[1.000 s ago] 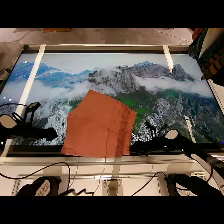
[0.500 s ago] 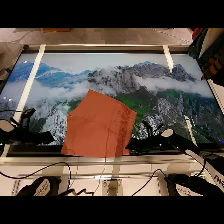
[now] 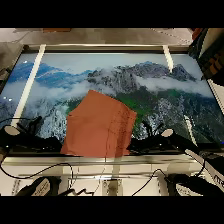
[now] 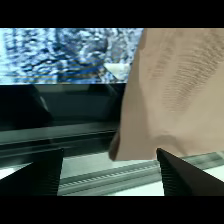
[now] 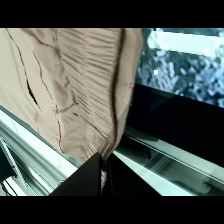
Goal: Fold the clothes and pants, and hang the long-sleeved shirts on hangers.
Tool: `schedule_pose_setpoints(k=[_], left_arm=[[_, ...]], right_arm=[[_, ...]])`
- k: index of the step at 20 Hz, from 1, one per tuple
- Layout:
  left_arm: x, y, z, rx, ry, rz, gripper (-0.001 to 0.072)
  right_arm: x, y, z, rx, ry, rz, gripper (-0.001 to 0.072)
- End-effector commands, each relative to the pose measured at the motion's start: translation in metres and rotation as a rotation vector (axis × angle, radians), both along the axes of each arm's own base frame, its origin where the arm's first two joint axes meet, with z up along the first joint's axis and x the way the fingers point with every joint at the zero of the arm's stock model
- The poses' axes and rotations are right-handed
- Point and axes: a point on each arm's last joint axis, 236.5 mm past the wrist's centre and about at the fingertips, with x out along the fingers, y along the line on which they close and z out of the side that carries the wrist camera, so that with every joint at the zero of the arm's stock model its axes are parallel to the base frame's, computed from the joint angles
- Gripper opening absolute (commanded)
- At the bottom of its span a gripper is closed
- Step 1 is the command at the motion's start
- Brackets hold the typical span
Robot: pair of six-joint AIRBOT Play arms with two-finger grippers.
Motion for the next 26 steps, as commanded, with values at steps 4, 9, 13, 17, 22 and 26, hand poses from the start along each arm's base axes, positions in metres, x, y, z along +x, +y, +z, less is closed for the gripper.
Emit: schedule_pose_setpoints(k=[4, 9, 13, 17, 22, 26], left_arm=[[-0.013, -0.015, -0.018, -0.088, 0.096, -0.027, 0.0439], [-0.015, -0.014, -0.032, -0.078, 0.111, -0.007, 0.0437], [-0.021, -0.029, -0.037, -0.111, 0.123, -0.004, 0.0400], [-0.034, -0.052, -0.040, -0.109, 0.144, -0.127, 0.0008], [-0.022, -0.064, -0.016, -0.104, 0.071, -0.262, 0.0009], [0.039, -0.053, 0.078, -0.023, -0.232, -0.314, 0.0009]], right_arm=[[0.000, 0.001, 0.001, 0.003, -0.002, 0.002, 0.0021], [0.000, 0.001, 0.001, 0.003, -0.002, 0.002, 0.0020], [0.000, 0.001, 0.001, 0.003, -0.003, 0.001, 0.0020], [0.001, 0.001, 0.002, 0.005, -0.006, 0.007, 0.0020], [0.018, 0.022, 0.052, 0.120, -0.152, 0.154, 0.0020], [0.046, 0.038, 0.140, 0.213, -0.384, 0.232, 0.0019]])
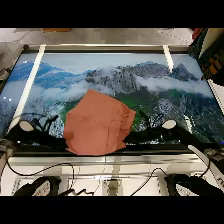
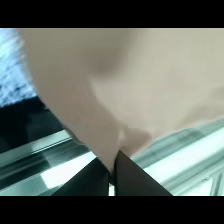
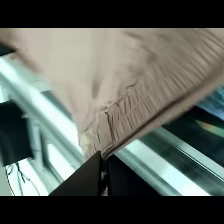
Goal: Fold the clothes and pants, and hang the long-sleeved shirts on hangers.
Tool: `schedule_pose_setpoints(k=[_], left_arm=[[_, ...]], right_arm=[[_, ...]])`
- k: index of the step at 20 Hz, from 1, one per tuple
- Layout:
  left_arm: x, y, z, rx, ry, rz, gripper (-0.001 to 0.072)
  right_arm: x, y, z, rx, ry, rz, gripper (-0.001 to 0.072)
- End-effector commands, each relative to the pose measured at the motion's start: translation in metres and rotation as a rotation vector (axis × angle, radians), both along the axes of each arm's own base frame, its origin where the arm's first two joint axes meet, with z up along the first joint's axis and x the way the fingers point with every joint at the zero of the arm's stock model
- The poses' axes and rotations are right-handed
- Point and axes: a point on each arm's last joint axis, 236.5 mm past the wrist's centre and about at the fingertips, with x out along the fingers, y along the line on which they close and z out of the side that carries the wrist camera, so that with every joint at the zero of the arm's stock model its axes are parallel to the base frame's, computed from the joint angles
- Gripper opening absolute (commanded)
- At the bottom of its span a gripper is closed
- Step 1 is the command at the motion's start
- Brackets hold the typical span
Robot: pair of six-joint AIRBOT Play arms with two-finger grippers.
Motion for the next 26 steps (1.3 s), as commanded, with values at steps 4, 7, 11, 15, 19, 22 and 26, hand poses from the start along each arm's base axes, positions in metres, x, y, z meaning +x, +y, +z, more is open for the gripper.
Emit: schedule_pose_setpoints(k=[4, 7, 11, 15, 19, 22, 26], left_arm=[[0.075, -0.011, 0.218, 0.011, -0.713, 0.000, 0.0010], [0.066, -0.016, 0.358, 0.017, -1.207, 0.097, 0.0009], [0.008, -0.018, 0.462, -0.023, -1.616, 0.223, 0.0008], [0.008, -0.019, 0.453, -0.153, -1.513, 0.344, 0.0005], [0.079, -0.023, 0.309, -0.195, -1.028, 0.353, 0.0006], [0.122, -0.042, 0.173, -0.176, -0.737, 0.333, 0.0006], [0.157, -0.105, 0.098, -0.207, -0.573, 0.293, 0.0007]], right_arm=[[0.024, 0.015, 0.172, 0.157, -0.421, 0.041, 0.0020], [0.009, 0.011, 0.255, 0.236, -0.559, -0.012, 0.0020], [-0.018, 0.000, 0.338, 0.421, -0.571, -0.178, 0.0020], [0.013, -0.026, 0.344, 0.374, -0.581, -0.401, 0.0019], [0.089, -0.056, 0.250, 0.101, -0.437, -0.609, 0.0020], [0.139, -0.068, 0.155, -0.062, -0.332, -0.683, 0.0020], [0.195, -0.083, 0.076, -0.156, -0.273, -0.801, 0.0020]])
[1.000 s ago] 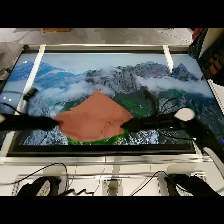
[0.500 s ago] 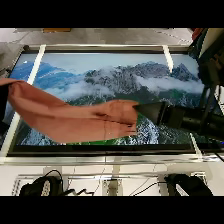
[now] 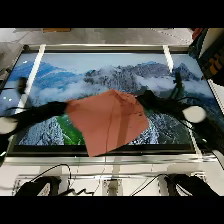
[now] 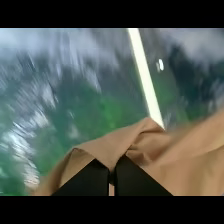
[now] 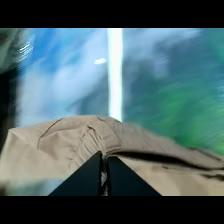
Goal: Fold the clothes and pants, and hang the long-sleeved shirts on hangers.
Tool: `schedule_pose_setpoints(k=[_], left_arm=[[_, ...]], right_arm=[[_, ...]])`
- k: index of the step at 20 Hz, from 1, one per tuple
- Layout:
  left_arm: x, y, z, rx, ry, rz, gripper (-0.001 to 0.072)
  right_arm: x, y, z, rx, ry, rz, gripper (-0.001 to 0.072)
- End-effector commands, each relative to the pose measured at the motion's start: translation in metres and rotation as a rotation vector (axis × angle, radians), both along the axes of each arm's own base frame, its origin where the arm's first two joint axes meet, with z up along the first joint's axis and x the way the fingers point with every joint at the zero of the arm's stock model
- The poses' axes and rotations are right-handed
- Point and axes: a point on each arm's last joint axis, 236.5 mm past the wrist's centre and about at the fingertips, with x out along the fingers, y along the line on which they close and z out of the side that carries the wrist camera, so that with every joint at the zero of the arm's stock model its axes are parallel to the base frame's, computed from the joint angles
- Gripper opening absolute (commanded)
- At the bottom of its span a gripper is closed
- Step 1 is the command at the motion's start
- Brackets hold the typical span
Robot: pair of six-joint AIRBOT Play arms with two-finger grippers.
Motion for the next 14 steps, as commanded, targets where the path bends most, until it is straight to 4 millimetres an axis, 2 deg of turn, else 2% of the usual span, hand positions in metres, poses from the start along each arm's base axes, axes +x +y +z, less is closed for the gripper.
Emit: schedule_pose_setpoints(k=[1, 3, 5, 8, 11, 13, 14], left_arm=[[0.017, -0.054, -0.066, -0.024, 0.143, -0.065, 0.0007], [0.008, -0.078, -0.068, -0.023, 0.176, -0.147, 0.0007], [-0.013, -0.088, -0.070, -0.028, 0.230, -0.218, 0.0008], [-0.051, -0.097, -0.081, -0.042, 0.373, -0.312, 0.0007], [-0.084, -0.105, -0.093, -0.037, 0.467, -0.392, 0.0007], [-0.096, -0.108, -0.103, -0.031, 0.498, -0.409, 0.0008], [-0.103, -0.109, -0.108, -0.027, 0.514, -0.417, 0.0008]], right_arm=[[0.041, -0.023, -0.068, -0.071, 0.059, -0.120, 0.0020], [0.038, -0.041, -0.090, -0.101, 0.135, -0.121, 0.0020], [0.018, -0.063, -0.100, -0.180, 0.207, -0.032, 0.0020], [-0.037, -0.096, -0.116, -0.318, 0.367, 0.213, 0.0020], [-0.108, -0.124, -0.129, -0.373, 0.611, 0.395, 0.0020], [-0.131, -0.132, -0.132, -0.415, 0.683, 0.464, 0.0020], [-0.131, -0.133, -0.132, -0.417, 0.682, 0.467, 0.0020]])
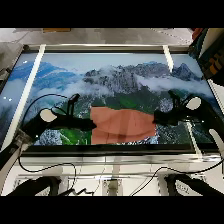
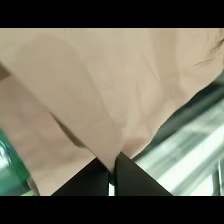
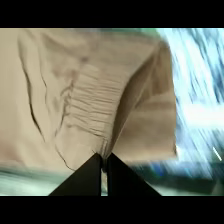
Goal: Fold the clothes and pants, and hang the long-sleeved shirts on hangers.
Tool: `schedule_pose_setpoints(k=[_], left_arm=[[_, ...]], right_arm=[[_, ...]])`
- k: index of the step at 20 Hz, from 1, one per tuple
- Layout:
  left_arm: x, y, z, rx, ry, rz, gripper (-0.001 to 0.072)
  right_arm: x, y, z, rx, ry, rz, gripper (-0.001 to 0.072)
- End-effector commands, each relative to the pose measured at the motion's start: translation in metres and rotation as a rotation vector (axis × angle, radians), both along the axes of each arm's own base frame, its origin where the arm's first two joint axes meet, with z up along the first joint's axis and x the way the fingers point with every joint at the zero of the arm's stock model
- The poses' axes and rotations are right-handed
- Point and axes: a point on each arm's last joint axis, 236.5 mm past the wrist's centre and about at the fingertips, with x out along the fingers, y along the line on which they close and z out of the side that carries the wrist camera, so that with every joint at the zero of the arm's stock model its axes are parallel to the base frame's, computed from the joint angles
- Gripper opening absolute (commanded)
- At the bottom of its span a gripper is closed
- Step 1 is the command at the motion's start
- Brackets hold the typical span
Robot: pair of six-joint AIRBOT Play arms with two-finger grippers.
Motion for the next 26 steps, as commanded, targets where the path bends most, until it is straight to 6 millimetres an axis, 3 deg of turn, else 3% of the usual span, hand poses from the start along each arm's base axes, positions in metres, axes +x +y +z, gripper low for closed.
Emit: schedule_pose_setpoints(k=[1, 2, 3, 4, 5, 7, 10, 14, 16, 18, 19, 20, 23, 26], left_arm=[[-0.032, -0.006, -0.017, 0.011, 0.086, -0.061, 0.0009], [-0.037, -0.007, -0.021, 0.015, 0.098, -0.071, 0.0030], [-0.042, -0.009, -0.023, 0.018, 0.105, -0.081, 0.0178], [-0.044, -0.010, -0.024, 0.019, 0.107, -0.088, 0.0472], [-0.045, -0.011, -0.024, 0.019, 0.105, -0.090, 0.0686], [-0.044, -0.011, -0.024, 0.019, 0.104, -0.089, 0.0705], [-0.044, -0.011, -0.024, 0.019, 0.104, -0.088, 0.0704], [-0.044, -0.011, -0.024, 0.019, 0.104, -0.088, 0.0704], [-0.044, -0.011, -0.024, 0.020, 0.103, -0.088, 0.0704], [-0.044, -0.009, -0.026, 0.032, 0.099, -0.094, 0.0704], [-0.044, -0.004, -0.030, 0.062, 0.088, -0.104, 0.0704], [-0.044, 0.002, -0.035, 0.092, 0.079, -0.115, 0.0704], [-0.036, 0.008, -0.033, 0.093, 0.071, -0.090, 0.0704], [-0.012, 0.025, -0.026, 0.108, 0.033, -0.036, 0.0704]], right_arm=[[-0.041, -0.018, -0.003, -0.046, 0.143, 0.115, 0.0026], [-0.033, -0.020, -0.005, -0.054, 0.104, 0.114, 0.0109], [-0.024, -0.022, -0.006, -0.070, 0.066, 0.106, 0.0319], [-0.015, -0.026, -0.007, -0.087, 0.026, 0.107, 0.0530], [-0.005, -0.032, -0.009, -0.116, -0.017, 0.112, 0.0603], [0.007, -0.052, -0.013, -0.205, -0.069, 0.114, 0.0603], [0.008, -0.085, -0.019, -0.290, -0.060, 0.093, 0.0601], [-0.023, -0.131, -0.039, -0.206, 0.082, 0.028, 0.0547], [-0.034, -0.117, -0.045, 0.014, 0.145, -0.020, 0.0548], [-0.021, -0.082, -0.039, 0.289, 0.114, -0.070, 0.0554], [-0.013, -0.075, -0.044, 0.332, 0.090, -0.094, 0.0608], [-0.007, -0.070, -0.055, 0.334, 0.080, -0.120, 0.0684], [0.006, -0.060, -0.087, 0.260, 0.072, -0.158, 0.0684], [0.013, -0.035, -0.099, 0.236, 0.067, -0.111, 0.0685]])
